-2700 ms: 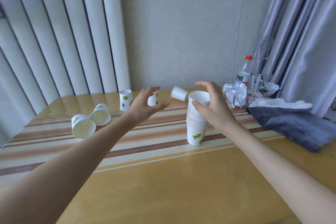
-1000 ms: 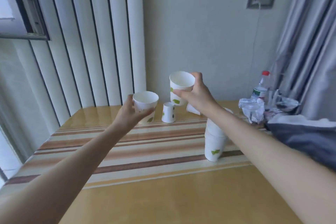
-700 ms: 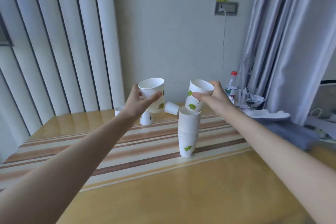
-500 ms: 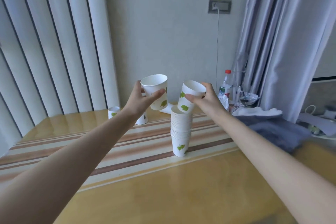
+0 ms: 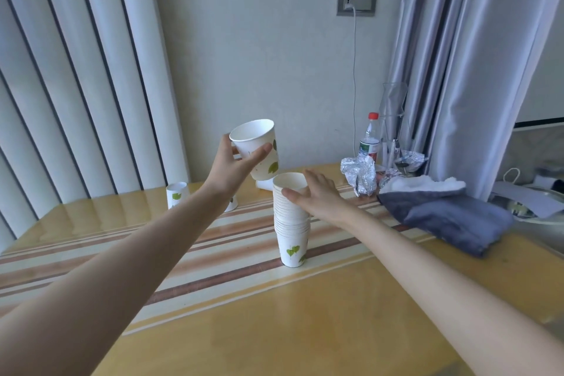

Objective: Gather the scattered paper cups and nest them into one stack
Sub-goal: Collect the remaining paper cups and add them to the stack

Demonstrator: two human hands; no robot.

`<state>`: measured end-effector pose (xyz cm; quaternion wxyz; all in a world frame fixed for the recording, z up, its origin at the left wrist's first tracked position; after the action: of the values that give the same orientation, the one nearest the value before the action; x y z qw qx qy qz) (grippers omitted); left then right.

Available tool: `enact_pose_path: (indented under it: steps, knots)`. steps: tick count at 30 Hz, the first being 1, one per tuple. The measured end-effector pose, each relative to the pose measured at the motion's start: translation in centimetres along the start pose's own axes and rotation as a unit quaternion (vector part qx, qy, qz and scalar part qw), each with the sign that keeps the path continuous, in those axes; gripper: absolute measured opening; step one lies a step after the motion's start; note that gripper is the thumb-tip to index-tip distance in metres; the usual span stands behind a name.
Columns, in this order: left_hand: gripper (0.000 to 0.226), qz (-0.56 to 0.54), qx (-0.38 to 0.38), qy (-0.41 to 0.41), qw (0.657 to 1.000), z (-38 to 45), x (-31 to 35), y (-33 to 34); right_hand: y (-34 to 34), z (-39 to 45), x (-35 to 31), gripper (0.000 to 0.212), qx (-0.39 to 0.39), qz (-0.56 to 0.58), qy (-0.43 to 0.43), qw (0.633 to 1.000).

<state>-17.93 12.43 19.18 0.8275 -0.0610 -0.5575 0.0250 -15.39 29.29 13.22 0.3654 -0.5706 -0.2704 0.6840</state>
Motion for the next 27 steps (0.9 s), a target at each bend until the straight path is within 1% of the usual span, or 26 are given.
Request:
enact_pose_path:
  steps: [2, 3, 7, 9, 11, 15, 19, 21, 24, 26, 27]
  knots:
    - [0.058, -0.008, 0.001, -0.015, 1.0, -0.1, -0.3, 0.8, 0.2, -0.1, 0.5, 0.081, -0.008, -0.014, -0.006, 1.0]
    - [0.055, -0.014, -0.001, -0.021, 1.0, -0.2, -0.5, 1.4, 0.2, -0.1, 0.8, 0.085, -0.016, 0.001, -0.005, 1.0]
    - [0.05, -0.016, -0.034, -0.039, 0.999, -0.3, -1.3, 3.8, -0.8, -0.3, 2.6, 0.098, -0.023, 0.124, 0.02, 0.992]
    - [0.047, -0.02, -0.046, -0.048, 0.998, -0.2, -1.7, 4.7, -1.3, -0.4, 3.9, 0.102, -0.018, 0.139, 0.037, 0.989]
    - [0.047, -0.021, -0.051, -0.048, 0.997, 0.0, -1.4, 5.4, -1.5, -0.6, 5.0, 0.103, -0.016, 0.145, 0.05, 0.988]
    - [0.055, 0.002, -0.072, -0.051, 0.996, 0.4, -1.2, 6.6, -2.1, -0.9, 6.1, 0.101, 0.0, 0.171, 0.055, 0.984]
    - [0.056, 0.031, -0.094, -0.084, 0.992, -0.2, -3.0, 7.3, -2.7, -0.9, 6.0, 0.1, 0.021, 0.18, 0.045, 0.982]
    - [0.065, 0.053, -0.103, -0.098, 0.988, -0.4, -4.3, 7.5, -2.9, -1.1, 5.7, 0.098, 0.027, 0.186, 0.035, 0.982]
    - [0.088, 0.05, -0.132, -0.122, 0.982, -1.1, -5.6, 8.0, -3.0, -1.3, 5.6, 0.098, 0.033, 0.179, 0.034, 0.983]
    - [0.113, 0.051, -0.146, -0.135, 0.979, -1.5, -6.0, 7.9, -3.1, -1.6, 5.2, 0.096, 0.033, 0.179, 0.033, 0.983]
    - [0.122, 0.058, -0.152, -0.139, 0.977, -1.7, -6.2, 7.6, -3.2, -1.8, 5.0, 0.095, 0.035, 0.183, 0.03, 0.982]
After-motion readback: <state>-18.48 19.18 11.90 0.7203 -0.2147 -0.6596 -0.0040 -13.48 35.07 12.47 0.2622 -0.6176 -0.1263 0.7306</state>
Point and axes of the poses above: each hand's wrist, its own z-axis towards the middle knuckle, its own y-axis out of the palm, x = y × z, the point moved 8 cm from there along z, towards the middle knuckle, and after that the axes turned 3 degrees about x, right-handed, at the moved point
